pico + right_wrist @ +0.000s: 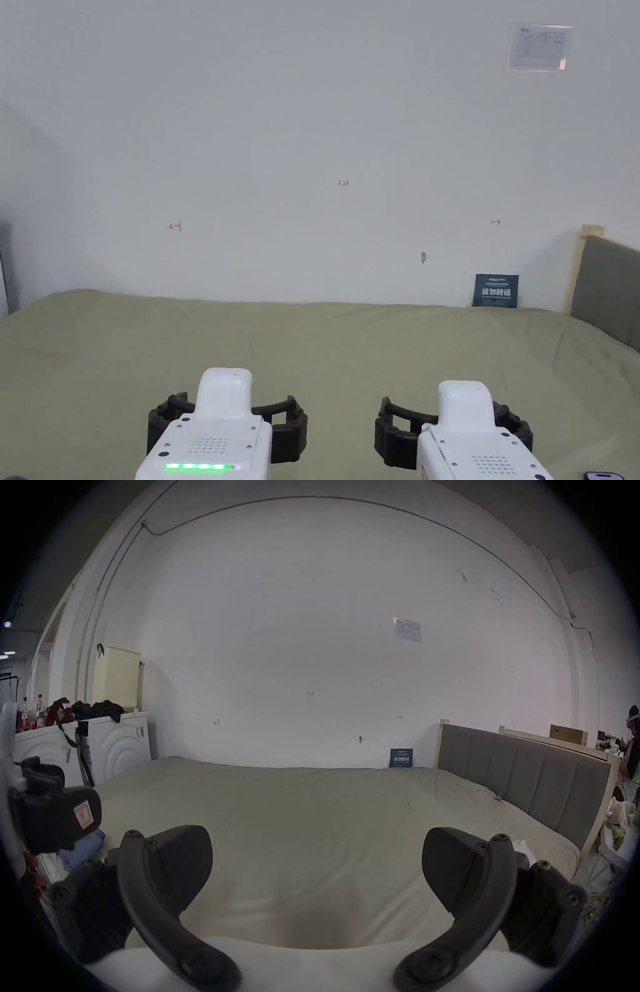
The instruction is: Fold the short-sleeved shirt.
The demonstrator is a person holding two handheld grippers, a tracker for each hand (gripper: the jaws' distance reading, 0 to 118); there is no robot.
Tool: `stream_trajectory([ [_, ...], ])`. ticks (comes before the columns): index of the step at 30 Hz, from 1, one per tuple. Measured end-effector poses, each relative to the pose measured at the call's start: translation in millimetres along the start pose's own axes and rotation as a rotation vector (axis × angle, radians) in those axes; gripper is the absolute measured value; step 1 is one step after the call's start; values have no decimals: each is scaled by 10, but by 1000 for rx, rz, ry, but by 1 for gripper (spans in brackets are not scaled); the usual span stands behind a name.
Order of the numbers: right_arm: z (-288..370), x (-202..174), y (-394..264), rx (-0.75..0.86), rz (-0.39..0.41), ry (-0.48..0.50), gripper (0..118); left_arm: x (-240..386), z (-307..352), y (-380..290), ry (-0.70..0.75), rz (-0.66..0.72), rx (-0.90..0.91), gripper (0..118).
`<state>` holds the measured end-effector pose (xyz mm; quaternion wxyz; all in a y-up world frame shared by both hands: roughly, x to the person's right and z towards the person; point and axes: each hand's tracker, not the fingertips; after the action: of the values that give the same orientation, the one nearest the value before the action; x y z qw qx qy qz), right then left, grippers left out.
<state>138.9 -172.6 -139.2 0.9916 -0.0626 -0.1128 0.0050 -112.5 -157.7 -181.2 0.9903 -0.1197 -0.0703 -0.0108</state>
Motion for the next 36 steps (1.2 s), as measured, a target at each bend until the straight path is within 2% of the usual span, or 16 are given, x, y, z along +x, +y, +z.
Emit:
stream_trajectory([
  [9,67,30,150,24,26,-3,118,-63,54,159,-10,26,7,118],
  [16,217,-26,322,109,17,99,118,-99,74,272,-10,28,22,118],
  [19,224,-96,446,122,68,28,118,-108,93,270,-16,33,23,118],
  [22,233,-99,549,132,25,20,118,-116,142,279,-20,42,37,118],
  [24,233,-50,602,117,-81,58,118,-119,154,297,-32,54,40,118],
  [26,218,-26,635,95,-140,79,118,-114,156,294,-34,54,48,118],
  [27,205,-10,663,62,-149,80,118,-112,155,301,-35,50,44,118],
  [29,197,-31,712,13,-114,47,118,-105,147,311,-34,41,45,118],
  [33,247,-56,755,49,-115,72,118,-107,140,322,-36,41,49,118],
  [36,277,-115,850,-11,-100,44,118,-112,140,334,-35,37,51,118],
])
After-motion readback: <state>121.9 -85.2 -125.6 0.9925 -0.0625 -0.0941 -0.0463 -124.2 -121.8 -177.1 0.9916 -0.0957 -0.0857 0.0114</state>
